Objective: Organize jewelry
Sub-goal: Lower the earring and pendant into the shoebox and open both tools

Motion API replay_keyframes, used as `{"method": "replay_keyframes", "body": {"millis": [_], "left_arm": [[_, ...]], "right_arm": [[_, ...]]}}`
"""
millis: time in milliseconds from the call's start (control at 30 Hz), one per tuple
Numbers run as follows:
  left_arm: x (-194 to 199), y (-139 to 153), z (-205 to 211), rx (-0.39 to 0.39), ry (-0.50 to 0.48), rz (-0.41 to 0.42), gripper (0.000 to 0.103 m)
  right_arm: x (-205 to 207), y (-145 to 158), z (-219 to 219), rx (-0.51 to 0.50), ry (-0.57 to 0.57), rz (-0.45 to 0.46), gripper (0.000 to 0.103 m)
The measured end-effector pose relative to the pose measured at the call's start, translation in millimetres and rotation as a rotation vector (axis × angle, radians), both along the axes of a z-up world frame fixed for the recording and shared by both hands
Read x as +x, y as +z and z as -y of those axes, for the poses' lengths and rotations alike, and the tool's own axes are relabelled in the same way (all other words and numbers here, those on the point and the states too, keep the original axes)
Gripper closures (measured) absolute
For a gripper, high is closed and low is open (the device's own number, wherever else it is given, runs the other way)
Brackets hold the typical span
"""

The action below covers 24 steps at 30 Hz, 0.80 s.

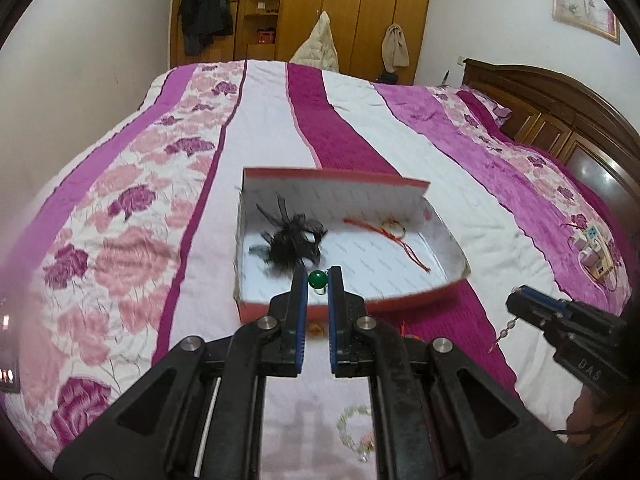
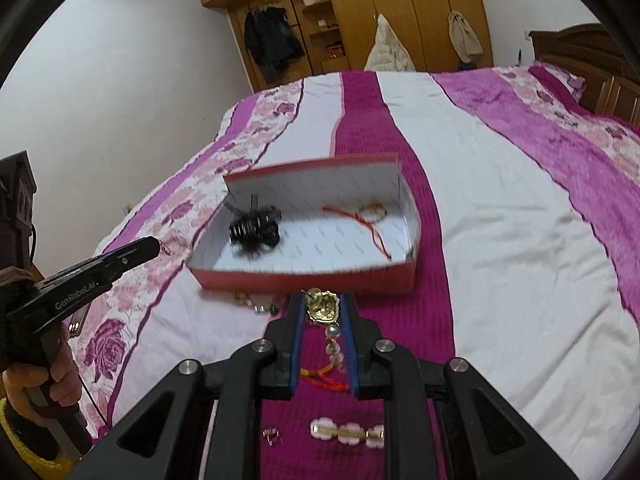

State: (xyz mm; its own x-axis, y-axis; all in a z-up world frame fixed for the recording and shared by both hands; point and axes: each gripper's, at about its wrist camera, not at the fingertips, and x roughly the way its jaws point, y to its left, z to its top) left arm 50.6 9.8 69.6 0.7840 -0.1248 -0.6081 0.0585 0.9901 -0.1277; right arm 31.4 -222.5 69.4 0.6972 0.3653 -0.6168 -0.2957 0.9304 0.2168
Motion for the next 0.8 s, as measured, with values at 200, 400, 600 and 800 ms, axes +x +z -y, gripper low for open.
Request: {"method": "replay_keyframes", "body": {"millis": [200,400,600,800], "left_arm": [[24.9,1.1,-7.8,0.009,0.022,0.01,0.102],[53.1,-9.3,-11.8,0.008,0.032,-0.015,0.102],[79.1,-28.1,-5.8,0.027,0.025,-0.052,0.102],[97.4,-53.6,1.2,0.052,0.019,-0.108,0.102]], "right_arm": [[29.7,13.8,-2.3,-0.012,-0.016,0.037,0.084],[65.3,15.3,-7.1,-0.02,-0.026,0.044,0.084],[102.6,1.0,-10.6,-0.049,-0.031,0.026,0.084],[134.0,-21.5,-13.2,-0.072,-0.048,-0.015,0.084]]}}
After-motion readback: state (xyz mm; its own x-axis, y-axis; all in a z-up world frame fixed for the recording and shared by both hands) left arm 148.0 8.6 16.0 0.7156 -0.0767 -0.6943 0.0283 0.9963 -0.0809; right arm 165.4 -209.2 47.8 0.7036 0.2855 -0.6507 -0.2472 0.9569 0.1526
